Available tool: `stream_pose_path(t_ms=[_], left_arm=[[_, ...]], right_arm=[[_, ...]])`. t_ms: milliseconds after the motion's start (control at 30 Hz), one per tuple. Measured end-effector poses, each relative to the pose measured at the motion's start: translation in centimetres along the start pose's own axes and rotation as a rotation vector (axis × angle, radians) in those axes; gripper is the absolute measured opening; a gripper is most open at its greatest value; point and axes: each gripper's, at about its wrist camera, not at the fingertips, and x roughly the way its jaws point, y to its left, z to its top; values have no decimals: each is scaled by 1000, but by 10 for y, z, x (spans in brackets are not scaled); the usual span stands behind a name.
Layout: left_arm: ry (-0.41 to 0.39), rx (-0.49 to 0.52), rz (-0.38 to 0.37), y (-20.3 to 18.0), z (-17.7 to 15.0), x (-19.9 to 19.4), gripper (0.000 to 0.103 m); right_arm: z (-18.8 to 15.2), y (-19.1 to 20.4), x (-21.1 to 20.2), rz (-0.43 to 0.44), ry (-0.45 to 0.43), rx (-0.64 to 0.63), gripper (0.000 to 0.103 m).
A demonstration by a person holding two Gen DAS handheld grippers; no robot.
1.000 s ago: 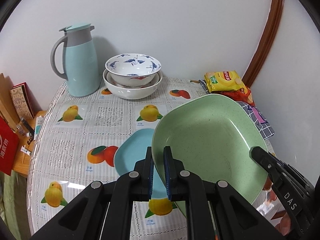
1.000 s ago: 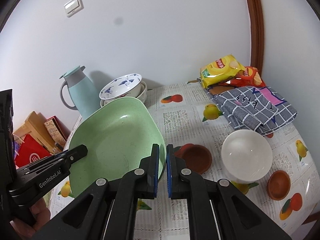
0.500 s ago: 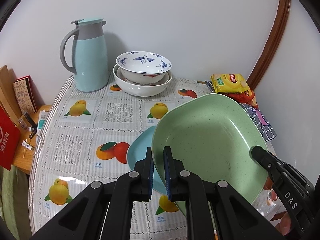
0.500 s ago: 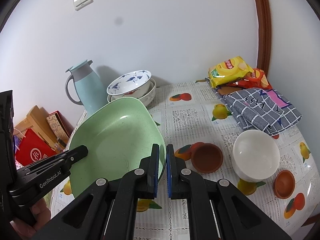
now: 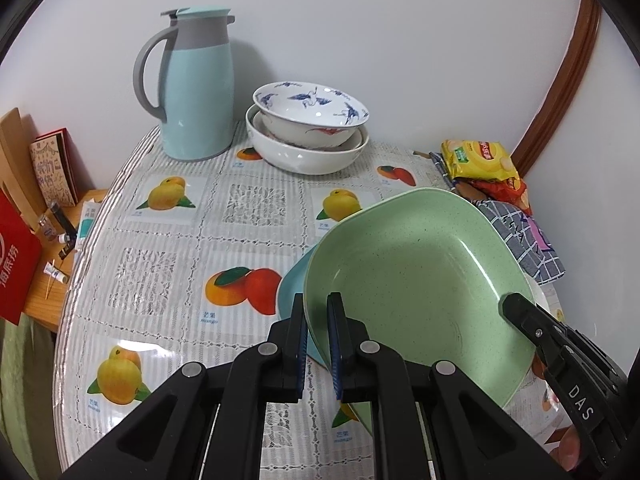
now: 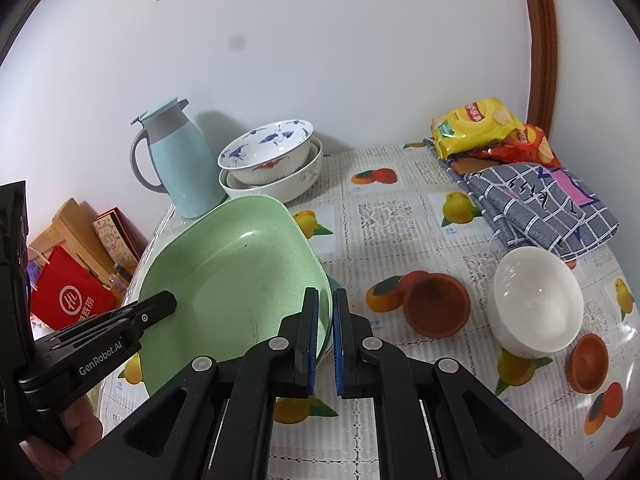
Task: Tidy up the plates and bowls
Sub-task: 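Lift the light green plate and carry it over the pale blue plate, then lower the light green plate onto the pale blue plate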
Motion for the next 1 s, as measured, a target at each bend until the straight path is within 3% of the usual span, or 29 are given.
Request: stream_pose_path(t_ms=[500,1000], left_arm=[[102,-22,29,18,-17,42,10],[151,-40,65,27,-15,69,10]], right_arm=[[-23,-4,45,18,109,10,7],[-27,-7,84,46,188,19,7]])
